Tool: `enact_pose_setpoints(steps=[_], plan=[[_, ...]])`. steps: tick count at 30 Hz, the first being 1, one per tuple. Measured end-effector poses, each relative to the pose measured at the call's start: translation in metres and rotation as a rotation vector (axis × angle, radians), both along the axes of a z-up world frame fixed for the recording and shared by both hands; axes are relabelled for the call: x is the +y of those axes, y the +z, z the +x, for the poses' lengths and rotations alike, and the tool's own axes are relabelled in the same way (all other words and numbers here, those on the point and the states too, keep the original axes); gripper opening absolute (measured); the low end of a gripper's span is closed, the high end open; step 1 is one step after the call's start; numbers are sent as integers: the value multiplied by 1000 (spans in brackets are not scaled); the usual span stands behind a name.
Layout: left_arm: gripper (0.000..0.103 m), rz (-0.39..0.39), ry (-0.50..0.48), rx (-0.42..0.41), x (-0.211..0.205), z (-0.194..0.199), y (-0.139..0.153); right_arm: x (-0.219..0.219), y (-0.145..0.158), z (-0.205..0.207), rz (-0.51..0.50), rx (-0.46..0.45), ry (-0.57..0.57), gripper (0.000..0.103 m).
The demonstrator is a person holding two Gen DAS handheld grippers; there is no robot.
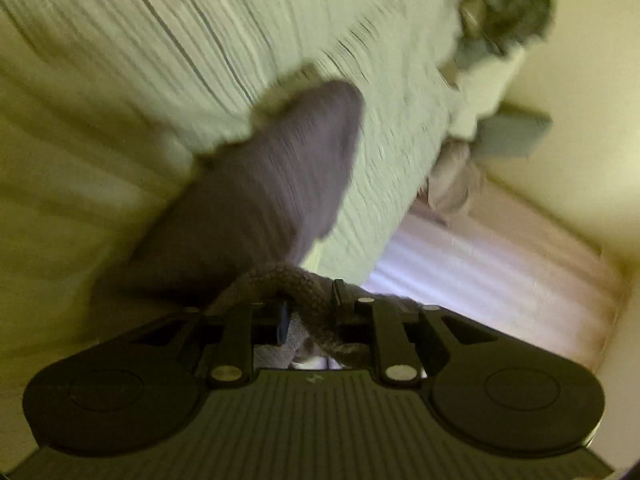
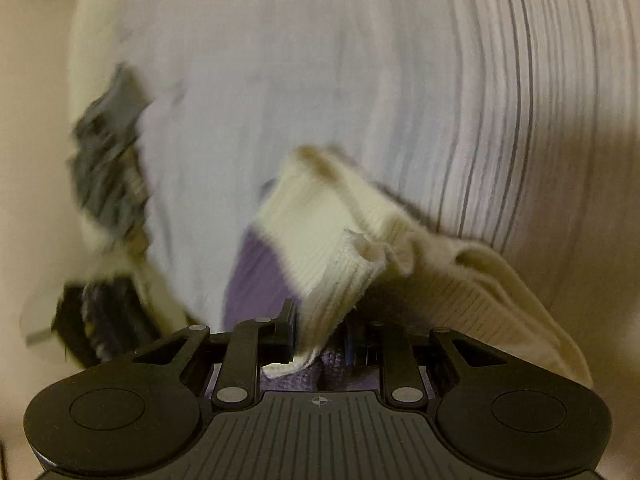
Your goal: Fold clothes
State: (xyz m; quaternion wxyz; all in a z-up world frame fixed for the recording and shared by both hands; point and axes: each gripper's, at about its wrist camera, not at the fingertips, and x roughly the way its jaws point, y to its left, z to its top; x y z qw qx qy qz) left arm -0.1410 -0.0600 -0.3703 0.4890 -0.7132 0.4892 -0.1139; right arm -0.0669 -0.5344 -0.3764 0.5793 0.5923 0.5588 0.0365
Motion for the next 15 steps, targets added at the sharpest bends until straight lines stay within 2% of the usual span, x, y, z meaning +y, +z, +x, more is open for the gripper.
enact_pose_setpoints(steps=[2,6,10,12,13,15], plan=[[17,-13,-17,-26,0,8,3,2,-12,3,11,20,-36,21],[18,110,-135,-171,1,15,31,0,-13,1,29,44,-46,21],[18,209,-195,-263,5,11,55,-5,-8,-1,38,72,-49,22],[28,281,-178,-308,19,-1,68,-7,-5,-3,41,81,-54,22],[38,321,-157,-328,27,-4,73,-6,-4,-2,41,85,-61,22],[39,445,-173,-380,35,-9,87,-4,-9,1,53,89,-74,22]])
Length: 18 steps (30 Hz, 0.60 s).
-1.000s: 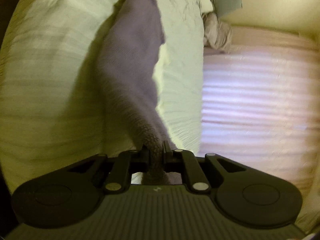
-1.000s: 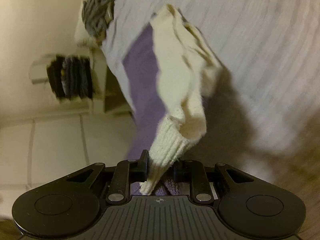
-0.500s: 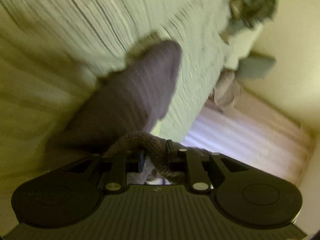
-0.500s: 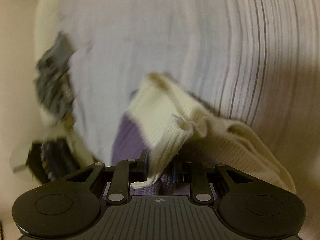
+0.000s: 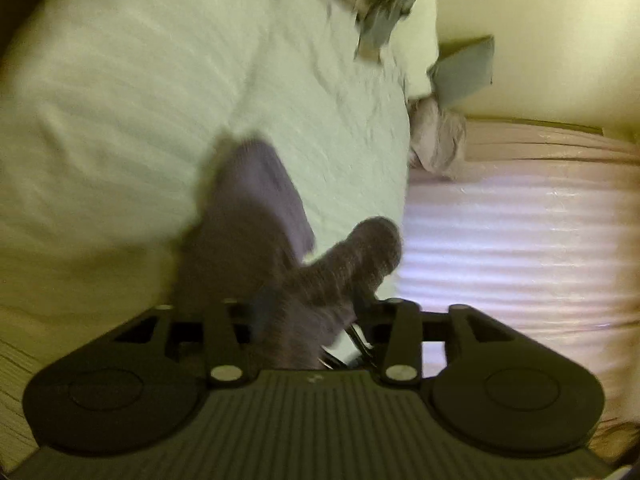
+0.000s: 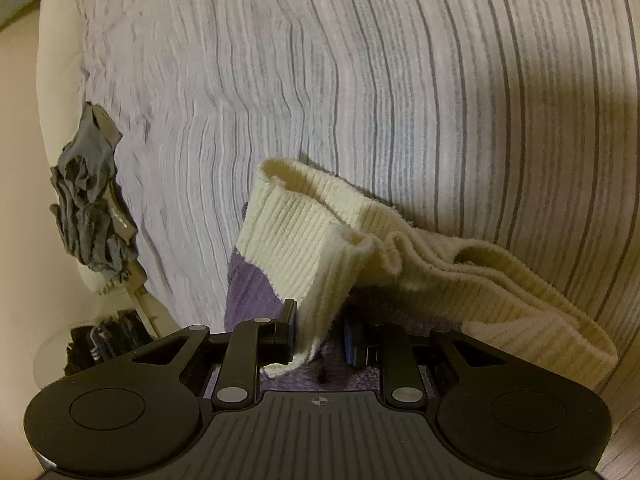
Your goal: Fold clothes
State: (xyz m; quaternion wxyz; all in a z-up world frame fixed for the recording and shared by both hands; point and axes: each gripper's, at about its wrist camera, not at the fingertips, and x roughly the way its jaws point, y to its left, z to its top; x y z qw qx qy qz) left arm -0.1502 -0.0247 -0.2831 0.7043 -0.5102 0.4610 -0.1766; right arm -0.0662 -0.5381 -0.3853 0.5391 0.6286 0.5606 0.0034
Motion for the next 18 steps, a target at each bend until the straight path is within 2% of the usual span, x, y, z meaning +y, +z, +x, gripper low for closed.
enact_pose_setpoints(steps=[2,4,6,8,9,10,11,13,16,18], plan=[[43,179,-97,-87,-8,1,18,1,1,1,-9,-11,15,22],[47,346,-238,-190,-33,9,27,2,1,2,-18,-22,28,22],[48,458,-333,-298,-58,19,28,3,2,3,-25,-35,36,22],[48,519,-372,-377,-78,31,27,4,3,3,-30,-46,43,22],[48,533,-390,-410,-86,37,26,5,4,3,-32,-54,45,28],[41,539,-411,-439,-93,42,25,5,5,2,-27,-75,44,34],[19,536,-430,-447,-98,47,20,5,12,1,-47,-119,46,37],[14,500,-398,-381,-98,56,6,5,26,-1,-87,-209,49,46],[12,422,-338,-312,-86,57,-6,6,53,-12,-171,-389,91,48],[12,400,-327,-291,-82,57,-11,10,75,-23,-289,-532,181,48]])
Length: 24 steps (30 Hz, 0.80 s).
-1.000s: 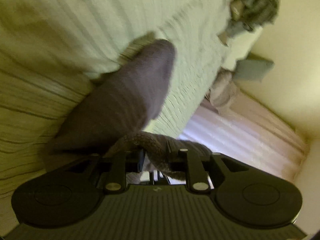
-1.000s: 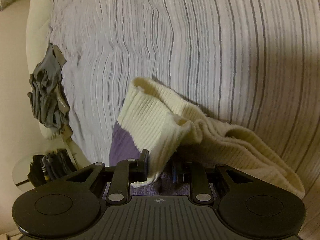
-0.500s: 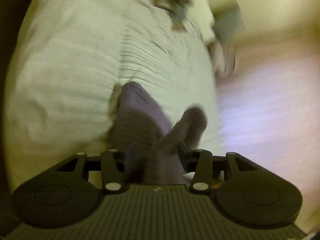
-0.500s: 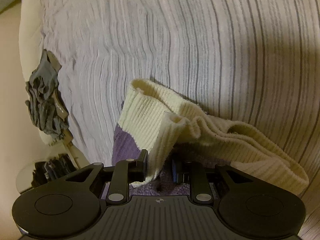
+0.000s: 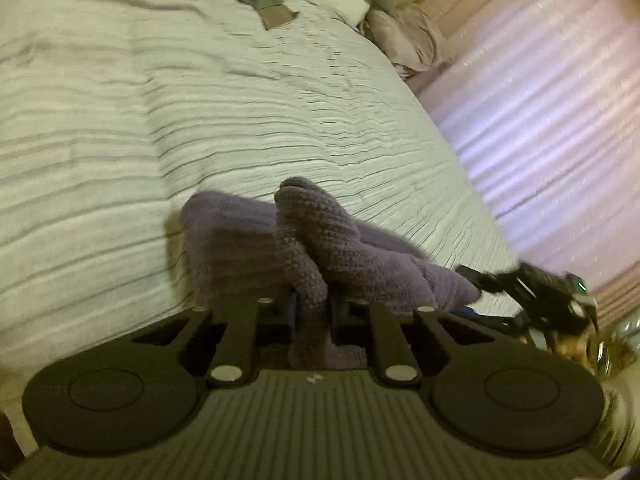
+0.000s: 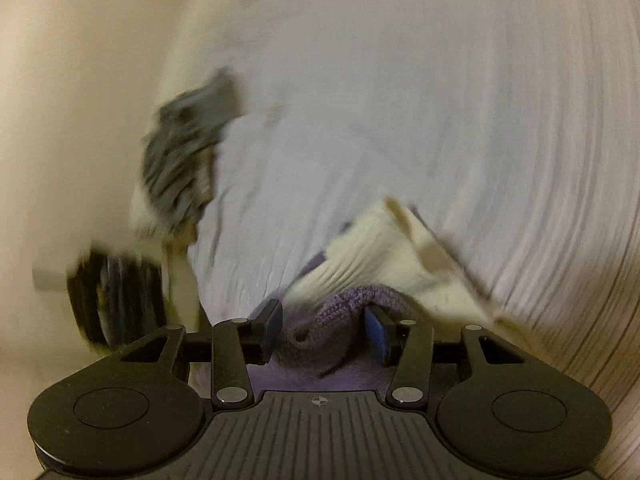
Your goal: Fold clothes
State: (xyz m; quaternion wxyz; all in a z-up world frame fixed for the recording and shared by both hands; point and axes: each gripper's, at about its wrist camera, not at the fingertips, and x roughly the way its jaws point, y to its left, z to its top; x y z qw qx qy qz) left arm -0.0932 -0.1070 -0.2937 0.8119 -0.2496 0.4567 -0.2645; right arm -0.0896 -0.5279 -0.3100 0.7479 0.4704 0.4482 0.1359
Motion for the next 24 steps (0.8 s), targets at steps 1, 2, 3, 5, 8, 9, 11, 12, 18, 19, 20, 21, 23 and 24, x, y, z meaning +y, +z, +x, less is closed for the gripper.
enact_pose_setpoints(steps=[1,2,3,5,8,9,11,12,18,19,20,21,23,24], plan=[[12,-7,3,8,1,0,-2,3,12,-6,-95,-75,34,48],[12,-14,7,16,2,-1,-4,7,24,-11,-194,-153,72,48],[12,-23,10,23,4,1,-5,10,30,-15,-259,-205,109,48],[12,-45,16,37,7,4,-8,16,39,-18,-357,-283,186,48],[14,-64,24,55,10,6,-10,20,24,-7,-354,-291,271,48],[14,-70,26,61,11,6,-11,20,16,-3,-357,-288,279,49],[17,-84,34,78,14,8,-14,21,-2,8,-344,-271,289,49],[17,-93,37,85,15,9,-16,21,-11,15,-308,-254,286,49],[9,-122,47,7,19,9,-8,20,-23,29,-200,-256,301,15],[9,-121,49,-23,19,8,-4,22,-16,28,-225,-282,287,14],[9,-113,47,-63,18,7,1,24,-10,29,-249,-307,266,14],[9,-102,51,-88,17,9,3,26,-3,30,-273,-333,246,14],[9,-80,72,-112,15,15,4,33,8,34,-334,-367,215,13],[9,-74,86,-105,15,18,0,37,12,38,-372,-376,205,13]])
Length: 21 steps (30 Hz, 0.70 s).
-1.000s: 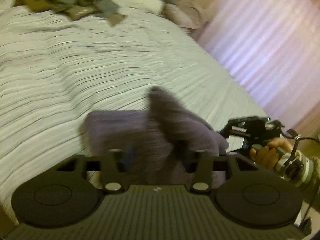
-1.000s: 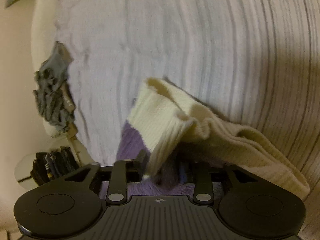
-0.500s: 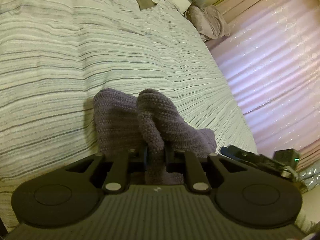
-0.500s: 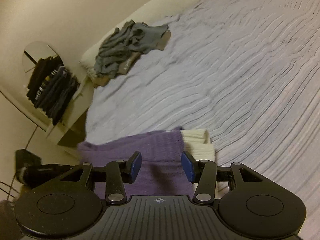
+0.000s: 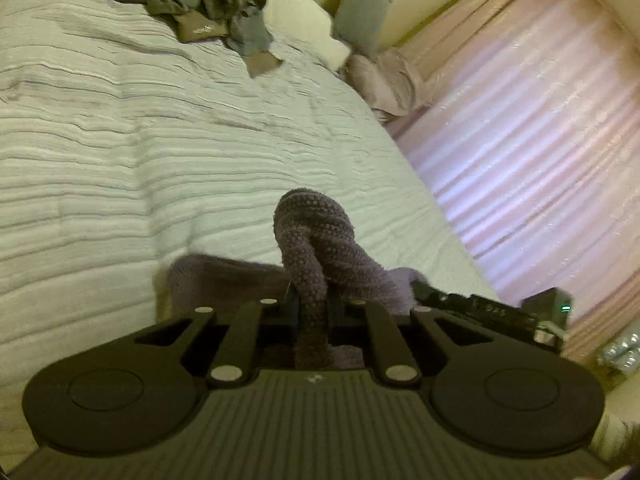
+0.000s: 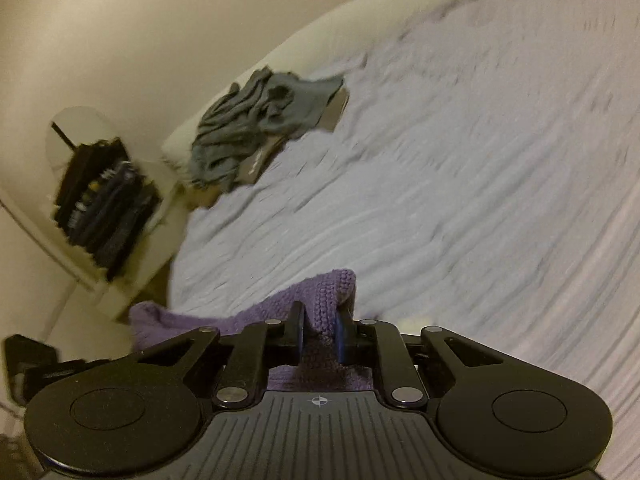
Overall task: Fold clothes
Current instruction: 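Lay the folded bundle on the bed and open both grippers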
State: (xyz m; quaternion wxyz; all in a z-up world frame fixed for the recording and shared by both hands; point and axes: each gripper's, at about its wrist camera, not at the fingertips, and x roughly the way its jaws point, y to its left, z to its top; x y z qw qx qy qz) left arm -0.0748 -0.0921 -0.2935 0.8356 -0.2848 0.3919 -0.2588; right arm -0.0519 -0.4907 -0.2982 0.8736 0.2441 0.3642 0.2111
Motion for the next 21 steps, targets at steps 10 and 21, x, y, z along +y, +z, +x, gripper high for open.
enact_pose_setpoints(steps=[10,21], plan=[[17,-47,137,157,15,7,-34,43,-41,26,-216,120,-53,14],[16,-71,98,103,9,37,-19,39,-28,22,-215,86,-67,14]])
